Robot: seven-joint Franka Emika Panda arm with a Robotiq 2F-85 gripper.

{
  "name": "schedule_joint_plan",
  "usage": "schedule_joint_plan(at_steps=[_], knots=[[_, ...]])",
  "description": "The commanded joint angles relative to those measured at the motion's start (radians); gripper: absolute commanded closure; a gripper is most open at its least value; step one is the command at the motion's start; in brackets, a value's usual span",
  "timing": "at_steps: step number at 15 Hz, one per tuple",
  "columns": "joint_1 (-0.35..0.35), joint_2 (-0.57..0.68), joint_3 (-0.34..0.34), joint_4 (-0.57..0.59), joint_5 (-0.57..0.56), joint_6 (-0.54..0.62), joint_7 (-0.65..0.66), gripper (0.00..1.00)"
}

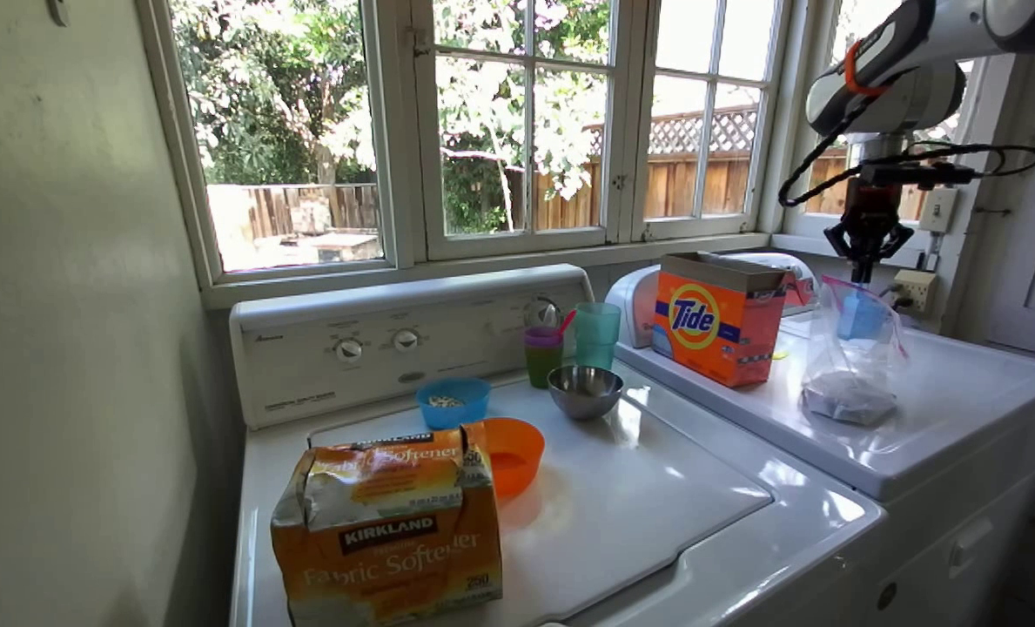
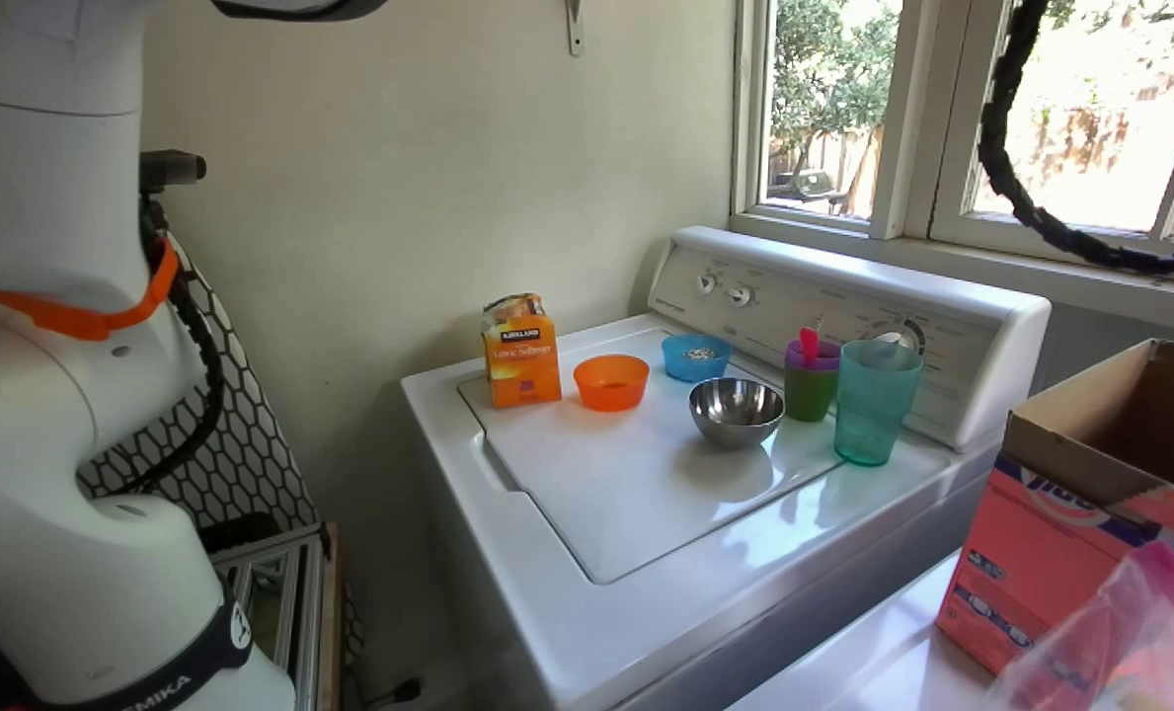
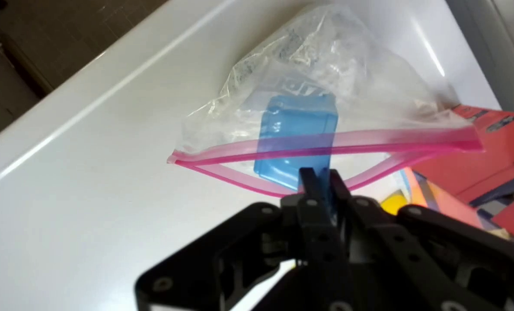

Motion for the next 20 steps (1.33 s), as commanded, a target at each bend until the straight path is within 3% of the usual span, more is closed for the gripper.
schedule_joint_plan(at_steps=[1,3,5,7,11,13,14,18,20], knots=[[-0.007,-0.055,0.0,-0.097,-0.008,-0.01,-0.204,0.98],[0.014,-0.058,-0.026,-0.116,-0.104,-0.026,-0.258,0.98],[0.042,-0.056,-0.058,-0.139,-0.228,0.005,-0.209,0.98],[0.039,-0.058,-0.046,-0.154,-0.287,0.004,-0.3,0.98],[-0.006,-0.061,0.013,-0.171,-0.137,0.075,-0.468,0.98],[-0.017,-0.039,0.025,-0.133,-0.022,0.014,-0.469,0.98],[0.013,-0.026,-0.004,-0.12,-0.101,0.033,-0.434,0.92],[0.007,-0.026,0.003,-0.119,-0.045,0.031,-0.445,0.92],[-0.009,-0.056,0.034,-0.162,-0.012,0.088,-0.596,0.98]])
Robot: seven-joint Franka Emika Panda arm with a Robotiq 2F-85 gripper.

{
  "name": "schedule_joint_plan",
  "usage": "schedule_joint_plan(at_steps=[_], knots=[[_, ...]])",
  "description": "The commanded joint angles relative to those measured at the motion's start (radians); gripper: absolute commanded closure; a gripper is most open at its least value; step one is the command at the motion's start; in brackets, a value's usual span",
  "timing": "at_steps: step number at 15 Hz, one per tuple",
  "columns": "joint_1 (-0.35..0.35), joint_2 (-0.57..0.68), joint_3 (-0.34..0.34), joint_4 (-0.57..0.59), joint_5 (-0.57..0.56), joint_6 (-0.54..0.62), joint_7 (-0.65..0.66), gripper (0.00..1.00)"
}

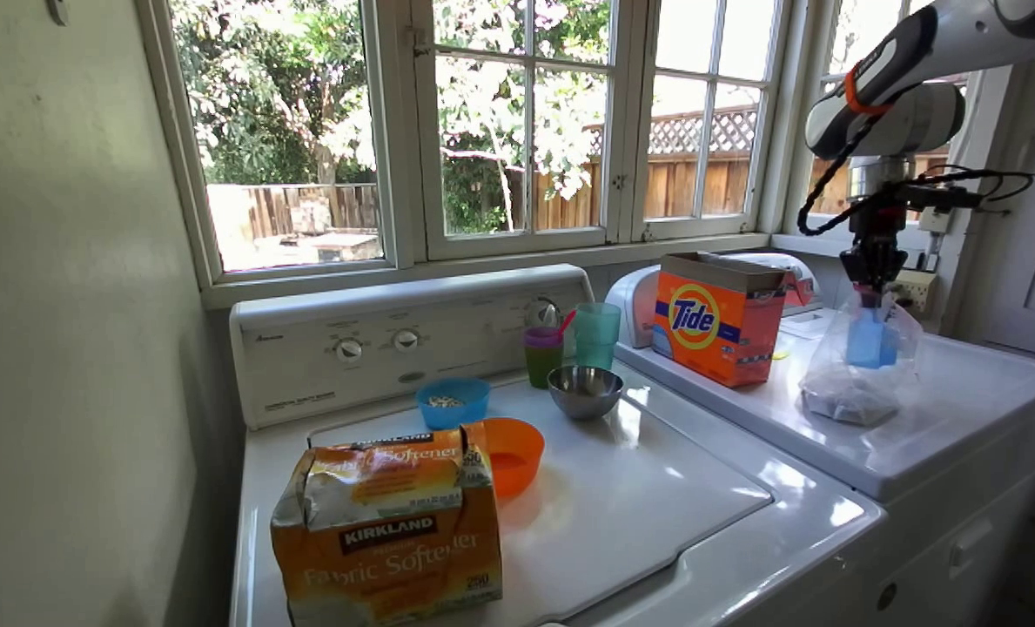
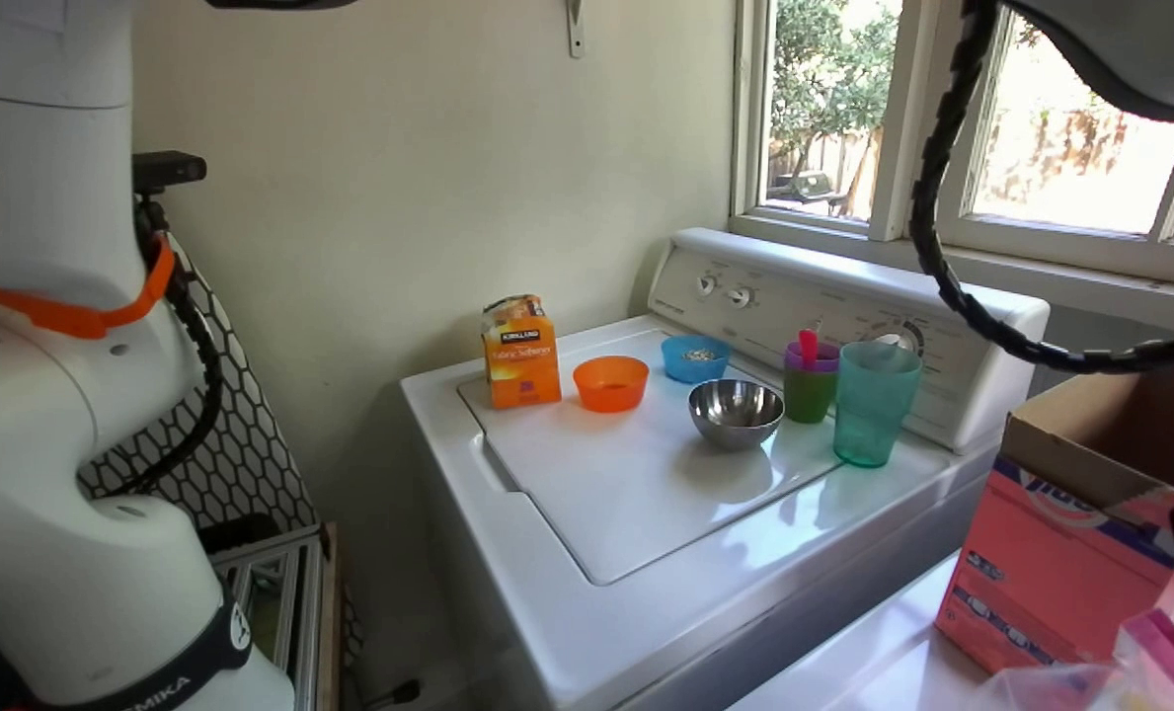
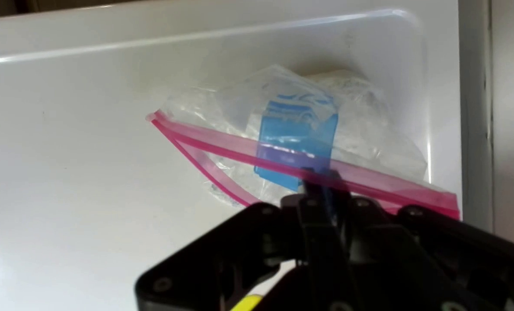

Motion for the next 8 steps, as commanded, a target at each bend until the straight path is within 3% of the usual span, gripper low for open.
schedule_joint_plan(at_steps=[1,5,7,8], knots=[[-0.014,-0.028,0.029,-0.04,0.065,0.085,-0.156,0.98],[-0.021,-0.065,0.044,-0.08,0.169,0.227,-0.274,0.98],[-0.009,-0.061,0.035,-0.066,0.174,0.169,-0.288,0.98],[0.011,-0.056,0.018,-0.061,0.121,0.131,-0.273,0.98]])
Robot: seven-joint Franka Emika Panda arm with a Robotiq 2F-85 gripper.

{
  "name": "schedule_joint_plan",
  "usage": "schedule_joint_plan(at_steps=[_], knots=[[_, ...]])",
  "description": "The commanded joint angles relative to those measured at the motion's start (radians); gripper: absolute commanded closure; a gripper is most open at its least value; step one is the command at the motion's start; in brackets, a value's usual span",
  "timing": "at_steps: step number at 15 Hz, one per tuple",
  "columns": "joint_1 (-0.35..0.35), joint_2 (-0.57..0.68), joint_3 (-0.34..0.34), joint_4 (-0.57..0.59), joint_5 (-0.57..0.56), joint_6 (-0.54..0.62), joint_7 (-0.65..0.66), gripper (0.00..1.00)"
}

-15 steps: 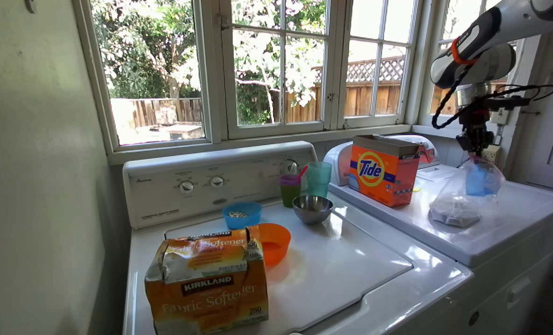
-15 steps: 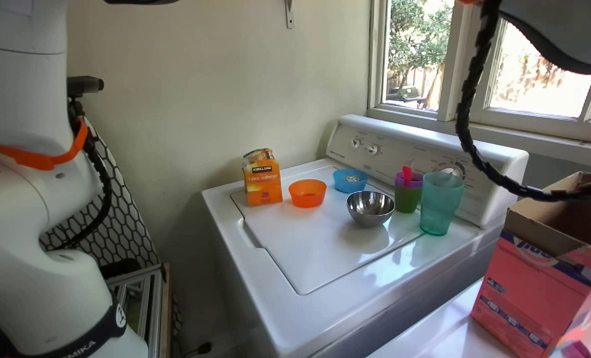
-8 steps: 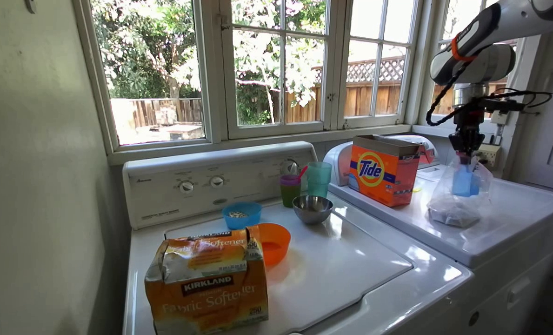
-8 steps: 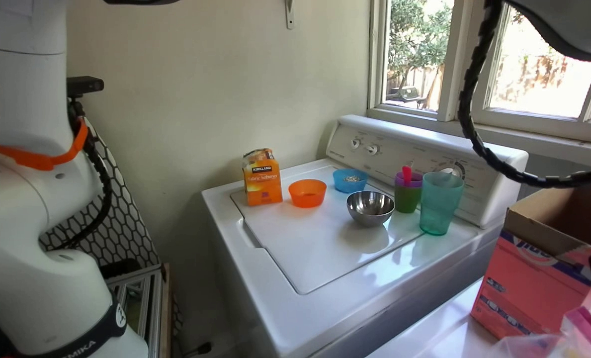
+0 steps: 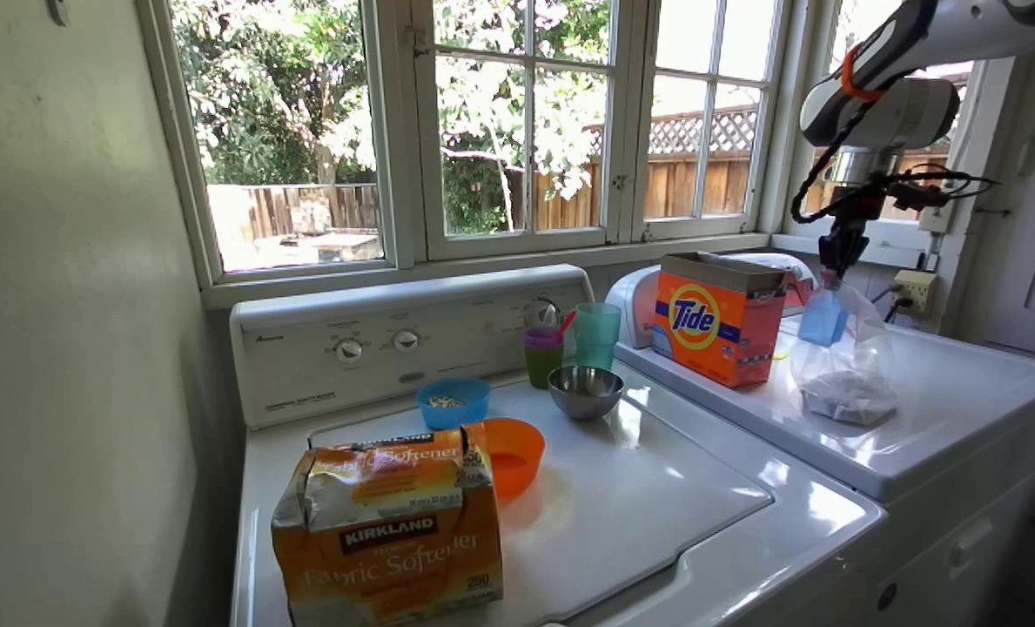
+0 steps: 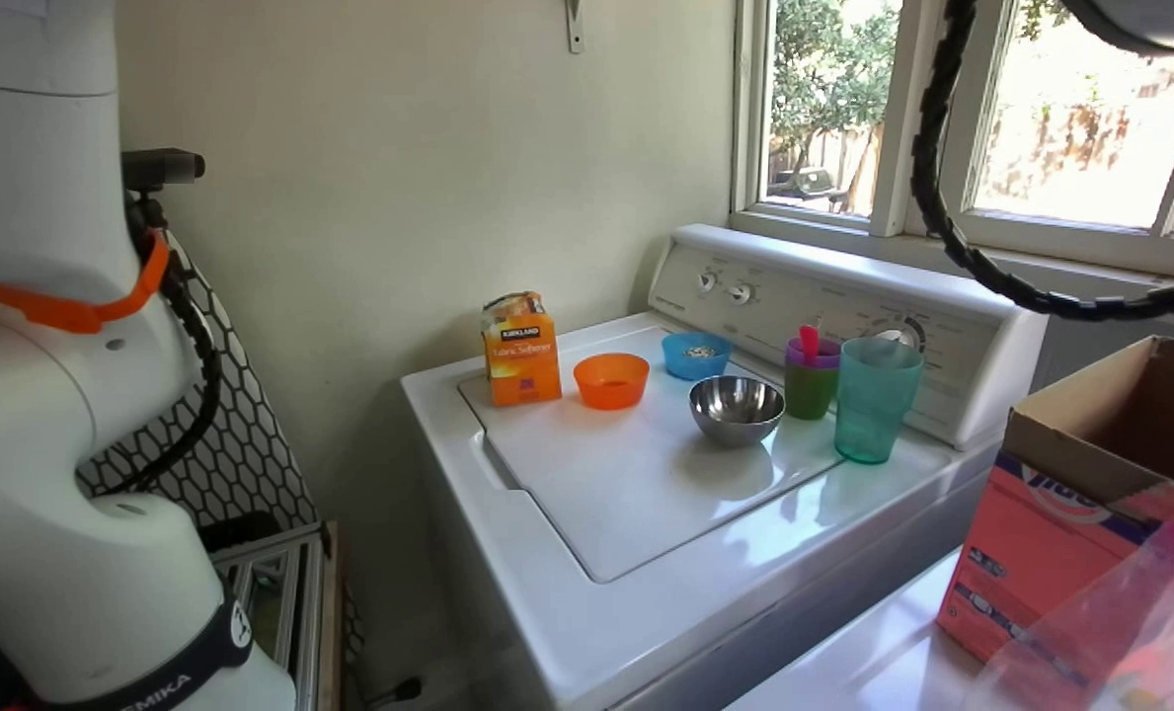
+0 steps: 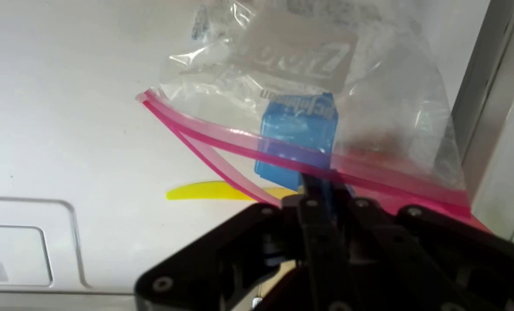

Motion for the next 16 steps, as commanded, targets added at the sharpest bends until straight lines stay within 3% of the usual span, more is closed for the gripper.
schedule_joint_plan(at_steps=[1,7,12,16], knots=[[0.022,-0.025,-0.017,-0.035,-0.064,-0.11,-0.032,0.98],[0.06,-0.012,-0.051,-0.062,-0.285,-0.269,-0.036,0.98],[0.101,0.006,-0.076,-0.109,-0.458,-0.107,0.15,0.98],[0.1,0.02,-0.049,-0.115,-0.402,-0.07,0.211,0.98]])
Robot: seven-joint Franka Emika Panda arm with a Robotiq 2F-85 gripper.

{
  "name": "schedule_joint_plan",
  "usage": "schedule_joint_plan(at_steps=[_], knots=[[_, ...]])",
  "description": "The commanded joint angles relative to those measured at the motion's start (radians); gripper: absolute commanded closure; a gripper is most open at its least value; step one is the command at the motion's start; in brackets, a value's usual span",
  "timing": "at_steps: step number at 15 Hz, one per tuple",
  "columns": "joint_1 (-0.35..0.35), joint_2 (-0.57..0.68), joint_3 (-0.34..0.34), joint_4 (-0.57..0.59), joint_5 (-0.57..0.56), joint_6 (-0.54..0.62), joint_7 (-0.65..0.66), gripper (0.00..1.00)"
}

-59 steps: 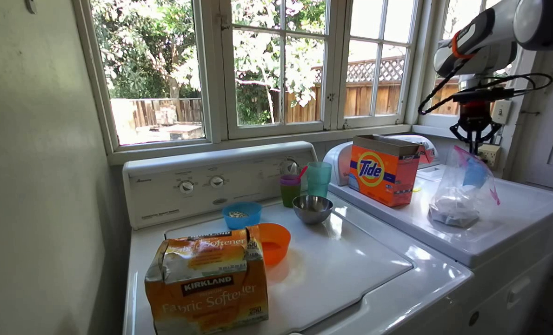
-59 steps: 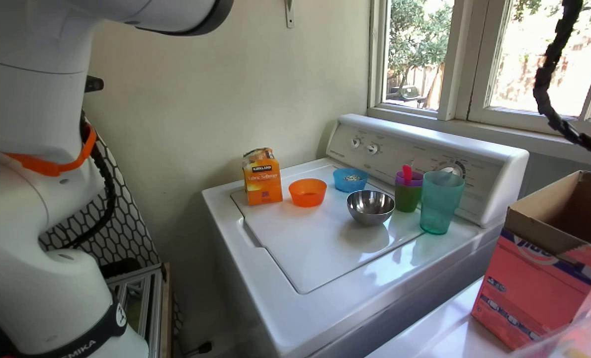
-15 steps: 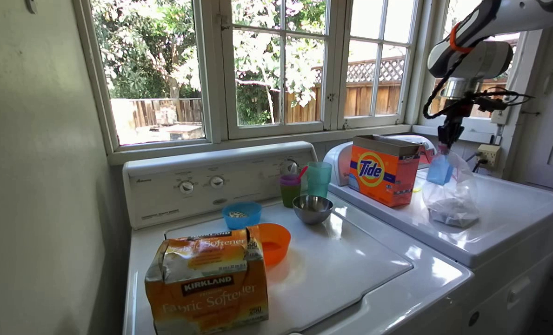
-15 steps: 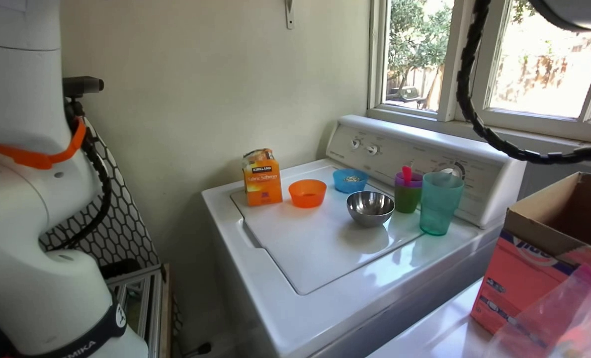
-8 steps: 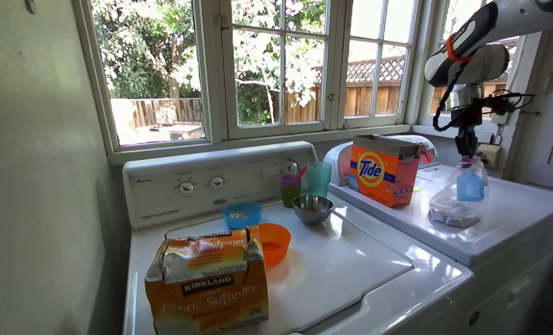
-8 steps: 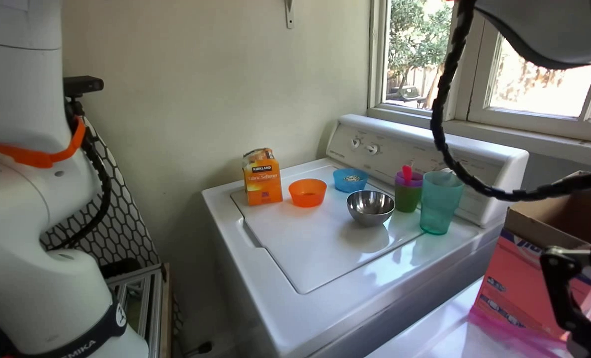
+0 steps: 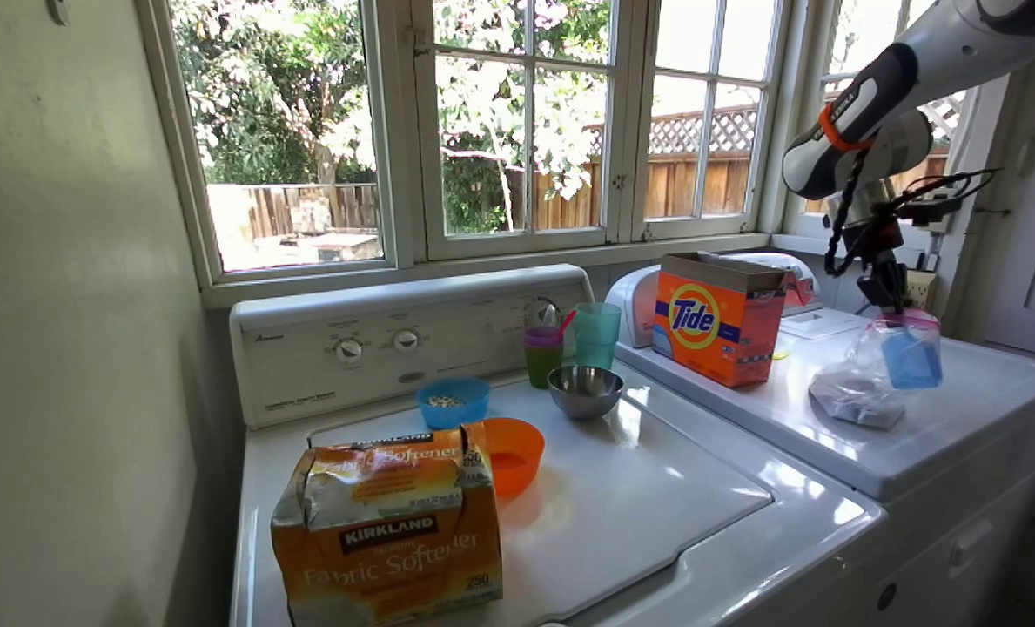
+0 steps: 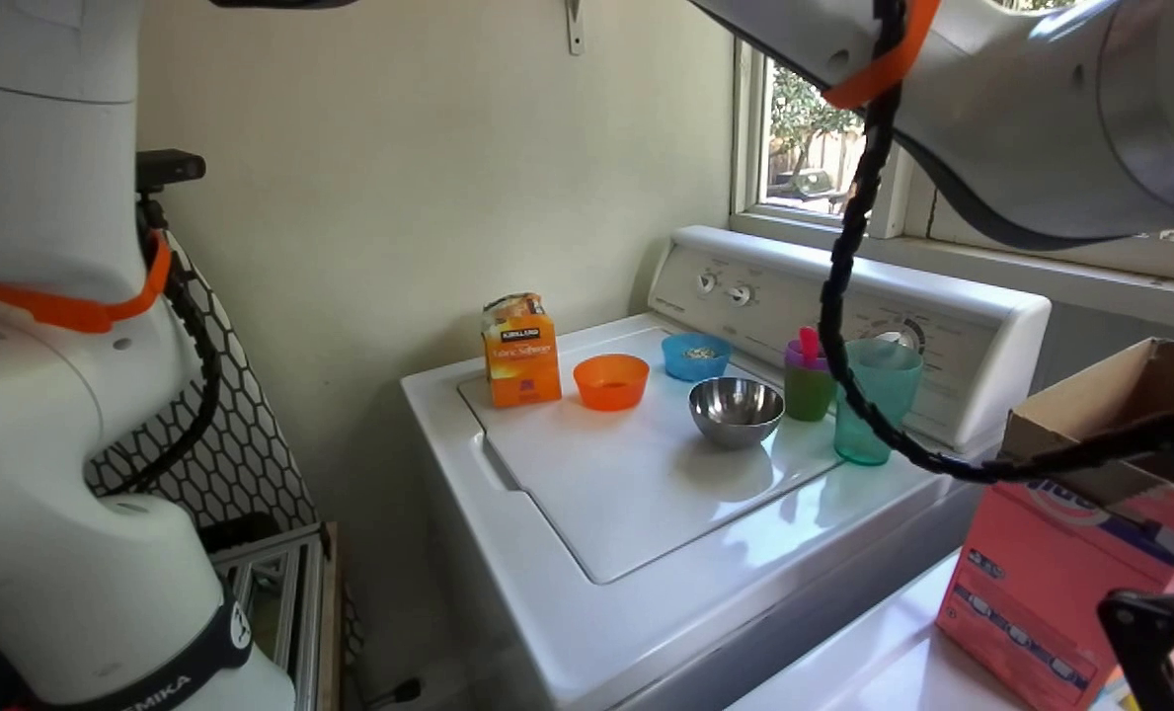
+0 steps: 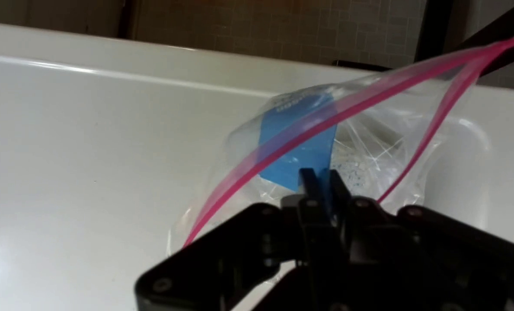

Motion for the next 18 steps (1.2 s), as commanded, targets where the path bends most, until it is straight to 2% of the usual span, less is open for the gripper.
schedule_joint_plan(at_steps=[1,4,10,12,14,16,18], knots=[[-0.003,-0.001,0.026,-0.027,0.074,0.063,0.039,0.98],[-0.008,-0.005,0.053,-0.016,0.198,0.016,0.06,0.98],[-0.013,-0.062,0.06,-0.068,0.401,0.184,0.15,0.98],[0.0,-0.079,0.046,-0.093,0.393,0.287,0.192,0.98],[0.012,-0.081,0.034,-0.093,0.318,0.29,0.19,0.98],[0.014,-0.081,0.029,-0.094,0.26,0.257,0.152,0.98],[0.002,-0.075,0.038,-0.09,0.221,0.192,0.058,0.98]])
